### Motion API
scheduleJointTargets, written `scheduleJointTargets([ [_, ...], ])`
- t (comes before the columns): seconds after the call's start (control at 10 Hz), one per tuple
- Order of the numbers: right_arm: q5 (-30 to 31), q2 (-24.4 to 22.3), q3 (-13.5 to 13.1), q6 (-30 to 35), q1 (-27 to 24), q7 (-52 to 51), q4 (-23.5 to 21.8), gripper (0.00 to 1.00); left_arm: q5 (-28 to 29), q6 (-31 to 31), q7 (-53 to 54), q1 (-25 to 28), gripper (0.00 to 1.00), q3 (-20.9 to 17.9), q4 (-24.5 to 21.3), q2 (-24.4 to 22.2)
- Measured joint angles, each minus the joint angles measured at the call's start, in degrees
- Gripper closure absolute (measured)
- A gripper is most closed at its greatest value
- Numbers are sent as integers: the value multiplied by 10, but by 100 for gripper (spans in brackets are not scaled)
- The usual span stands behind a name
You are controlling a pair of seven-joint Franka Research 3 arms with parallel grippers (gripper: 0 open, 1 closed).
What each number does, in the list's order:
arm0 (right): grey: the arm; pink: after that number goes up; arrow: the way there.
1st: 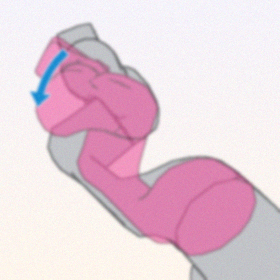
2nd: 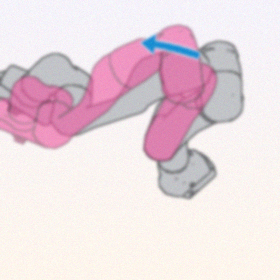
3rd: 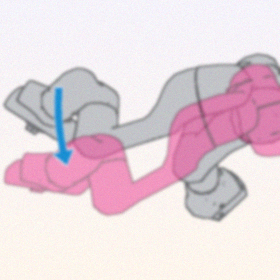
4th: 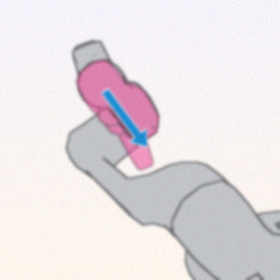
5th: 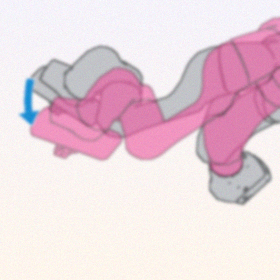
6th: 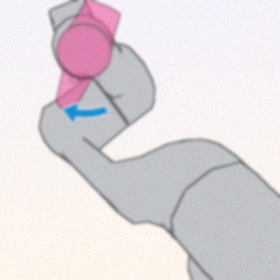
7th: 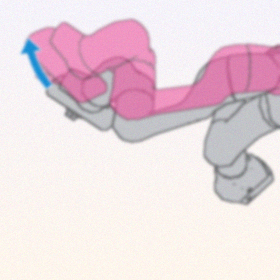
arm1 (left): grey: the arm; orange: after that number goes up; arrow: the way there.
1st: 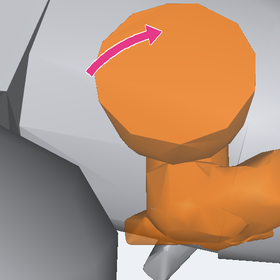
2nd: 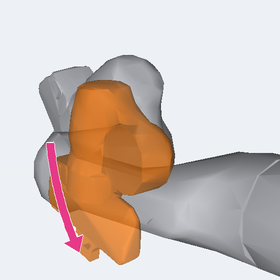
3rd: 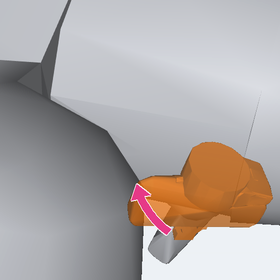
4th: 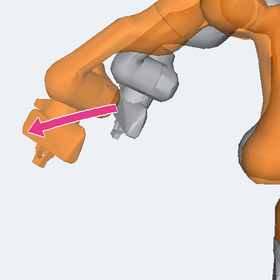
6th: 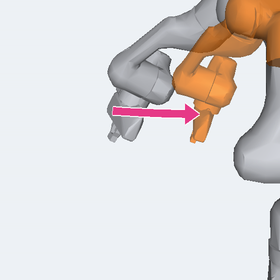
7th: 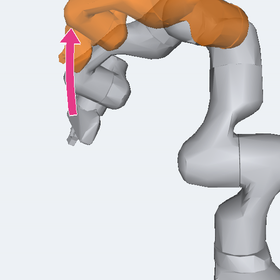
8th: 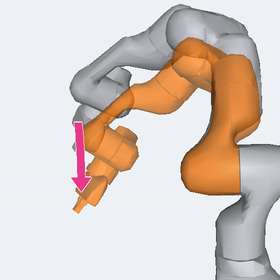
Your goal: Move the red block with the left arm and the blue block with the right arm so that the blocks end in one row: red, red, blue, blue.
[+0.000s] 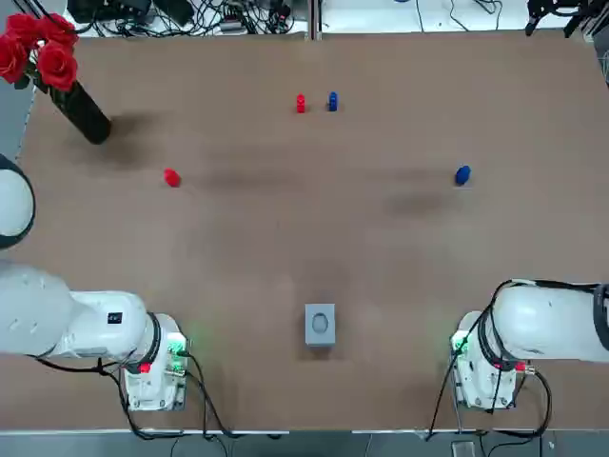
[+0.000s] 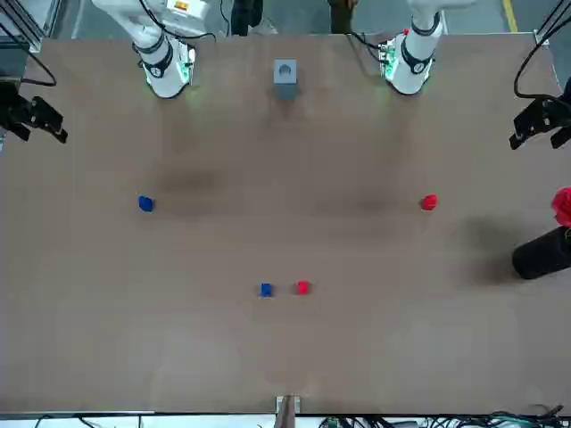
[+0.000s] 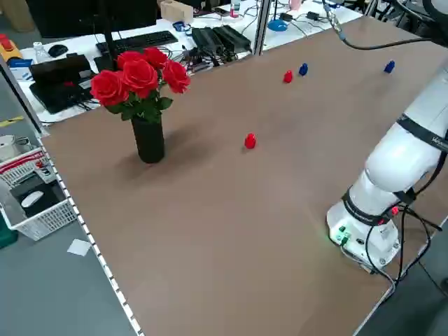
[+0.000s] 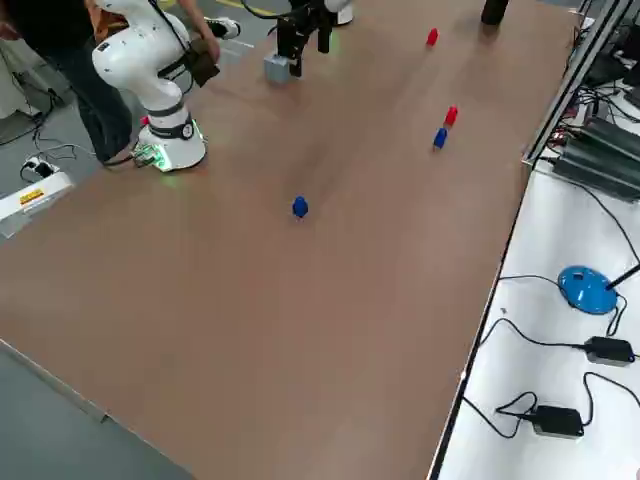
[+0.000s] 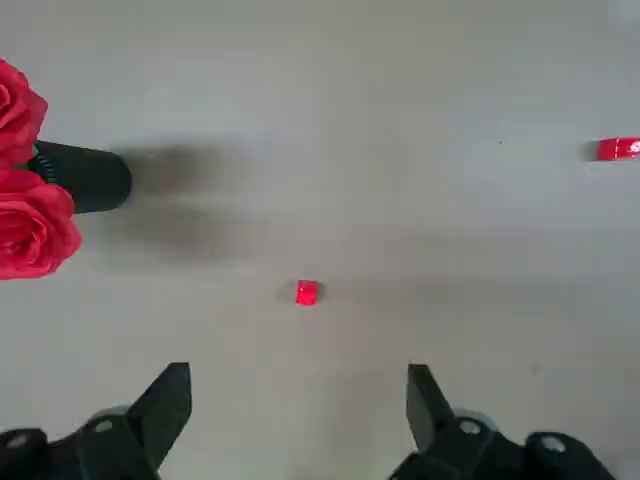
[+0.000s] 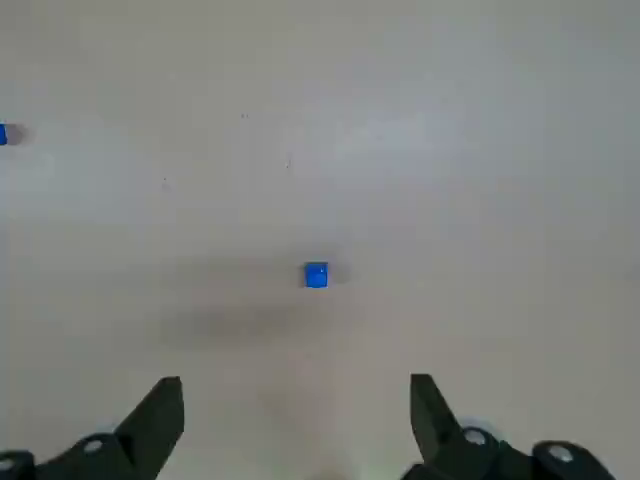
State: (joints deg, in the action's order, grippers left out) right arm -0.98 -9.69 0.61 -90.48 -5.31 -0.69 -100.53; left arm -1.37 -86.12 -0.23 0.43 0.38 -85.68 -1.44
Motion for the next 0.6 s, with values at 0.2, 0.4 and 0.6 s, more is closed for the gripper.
scheduleJointTargets([
  [0.2,0,-2,0,0,1,0,-4,0,0,0,0,0,4,0,0,0],
  [0.4,0,-4,0,-14,1,0,-20,0,0,1,0,0,4,0,0,0],
  [0.6,0,-5,-4,-70,1,0,-71,0,0,1,0,0,4,0,-3,2],
])
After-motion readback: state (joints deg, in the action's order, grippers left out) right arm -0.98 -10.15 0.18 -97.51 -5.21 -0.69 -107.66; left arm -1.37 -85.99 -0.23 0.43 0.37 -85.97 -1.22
